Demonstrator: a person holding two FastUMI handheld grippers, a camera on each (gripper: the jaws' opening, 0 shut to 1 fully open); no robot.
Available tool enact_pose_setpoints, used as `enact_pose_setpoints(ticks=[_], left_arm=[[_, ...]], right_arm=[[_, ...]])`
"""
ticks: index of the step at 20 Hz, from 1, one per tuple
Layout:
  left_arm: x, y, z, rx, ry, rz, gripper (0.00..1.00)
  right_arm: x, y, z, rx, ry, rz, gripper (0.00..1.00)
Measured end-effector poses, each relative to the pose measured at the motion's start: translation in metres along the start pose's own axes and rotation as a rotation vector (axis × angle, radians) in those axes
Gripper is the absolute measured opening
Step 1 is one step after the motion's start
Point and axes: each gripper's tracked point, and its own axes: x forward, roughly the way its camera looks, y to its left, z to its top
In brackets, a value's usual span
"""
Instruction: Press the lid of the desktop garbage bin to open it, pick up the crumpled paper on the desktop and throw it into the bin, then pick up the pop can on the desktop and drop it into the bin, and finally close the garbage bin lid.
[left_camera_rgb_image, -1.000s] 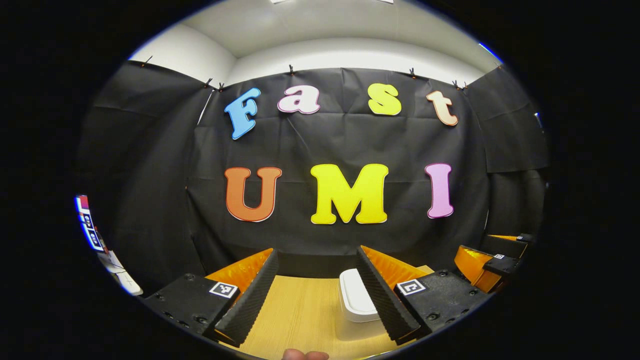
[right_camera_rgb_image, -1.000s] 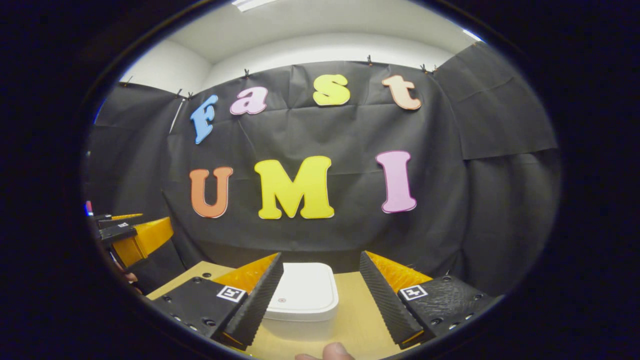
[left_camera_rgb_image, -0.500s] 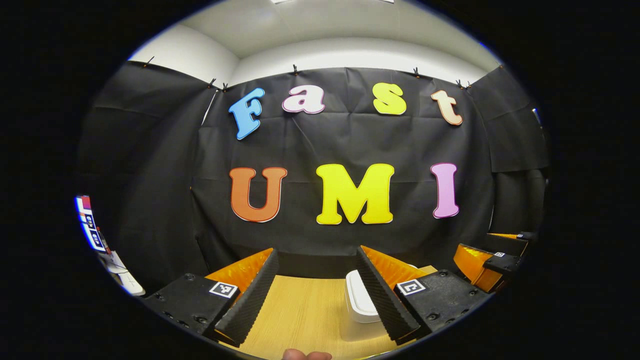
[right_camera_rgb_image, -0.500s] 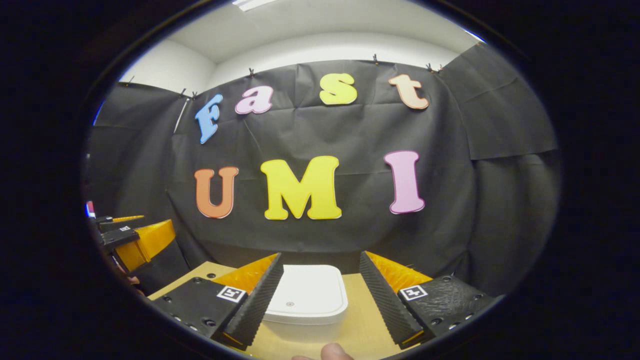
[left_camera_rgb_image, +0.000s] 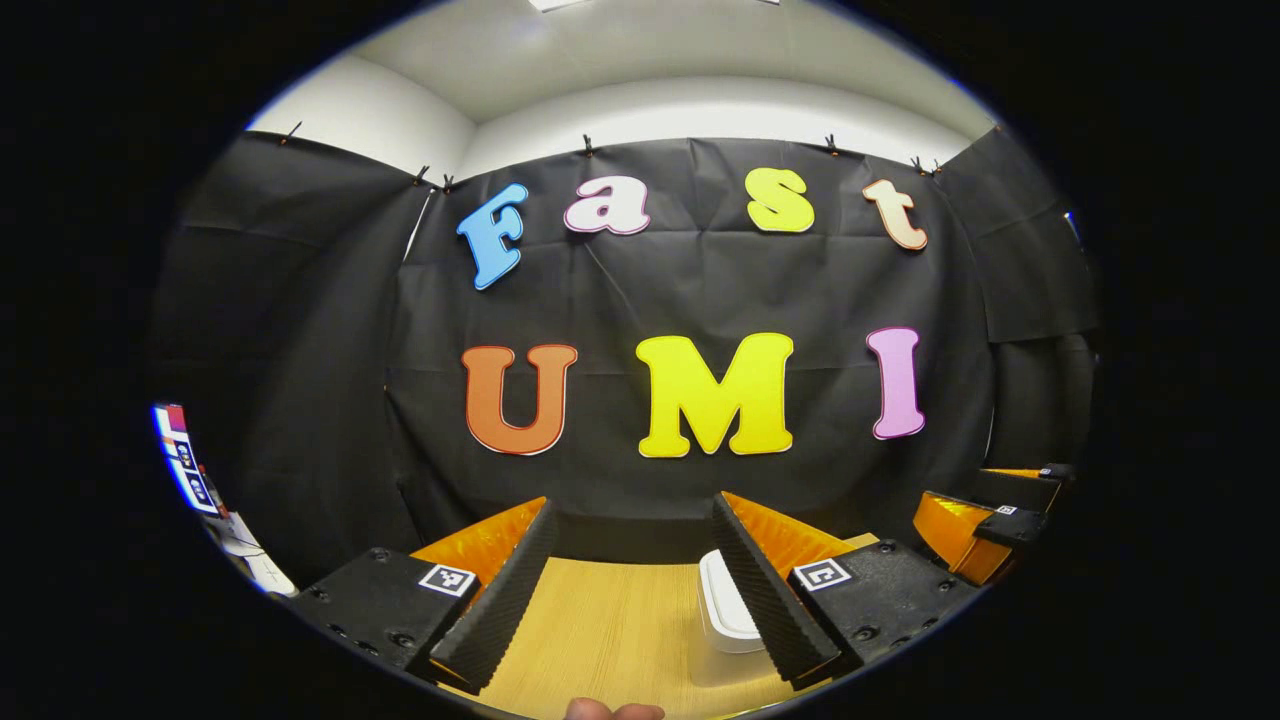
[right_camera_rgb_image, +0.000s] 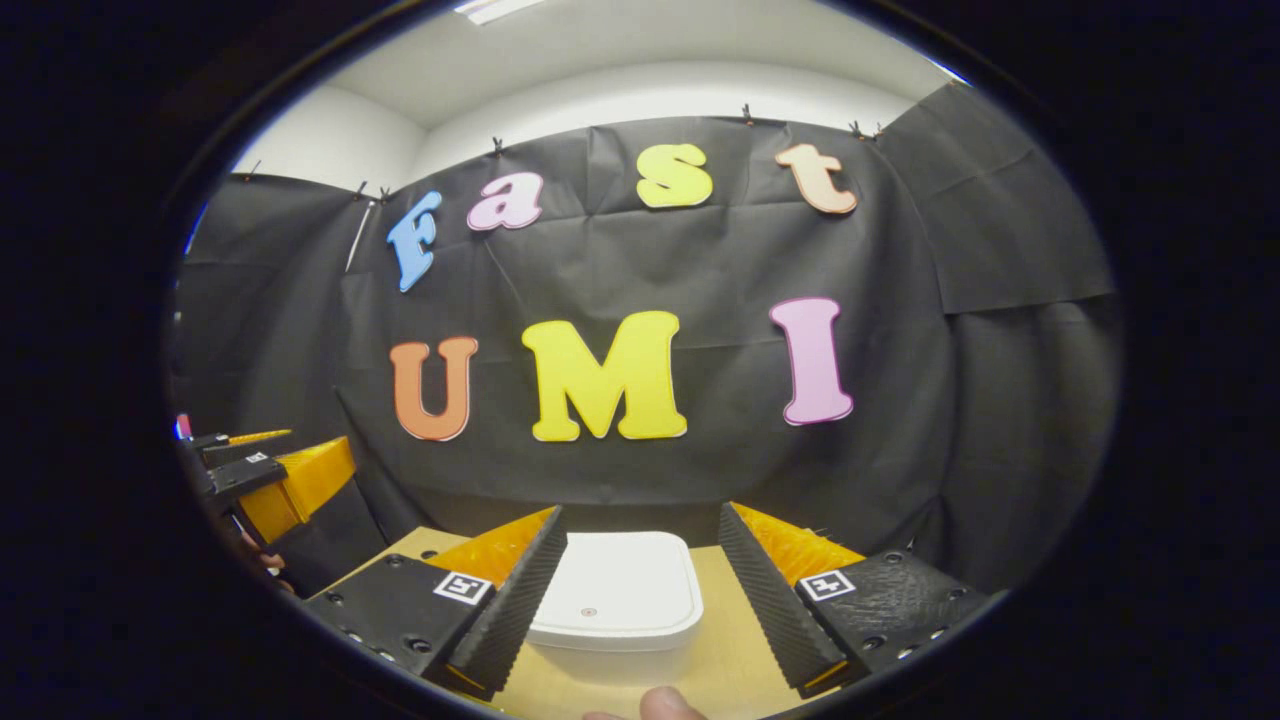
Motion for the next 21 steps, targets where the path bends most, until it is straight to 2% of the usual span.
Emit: enact_pose_setpoints(ticks=[1, 2, 4, 17, 18, 19, 20, 21], left_arm=[[0.0, 0.0, 0.0, 0.0, 0.002, -0.001, 0.99], [0.0, 0.001, 0.0, 0.0, 0.003, 0.001, 0.99], [0.0, 0.003, 0.002, -0.001, 0.004, 0.004, 0.99], [-0.005, 0.011, 0.0, -0.012, 0.011, 0.018, 0.99], [-0.005, 0.011, 0.0, -0.014, 0.011, 0.02, 0.99], [-0.005, 0.012, -0.001, -0.016, 0.012, 0.022, 0.99], [-0.005, 0.012, -0.001, -0.018, 0.012, 0.022, 0.99], [-0.006, 0.011, 0.0, -0.018, 0.012, 0.022, 0.99]], right_arm=[[0.0, 0.0, 0.0, 0.001, 0.0, 0.002, 0.99], [0.0, 0.001, 0.002, 0.005, -0.001, 0.004, 0.92], [0.001, 0.003, 0.004, 0.012, 0.0, 0.008, 0.95], [0.009, 0.024, 0.004, 0.002, 0.022, 0.049, 0.95], [0.009, 0.024, 0.004, 0.003, 0.025, 0.049, 0.99], [0.009, 0.024, 0.002, 0.003, 0.028, 0.049, 0.95], [0.008, 0.024, 0.003, 0.001, 0.027, 0.05, 0.99], [0.008, 0.024, 0.004, -0.002, 0.023, 0.05, 0.95]])
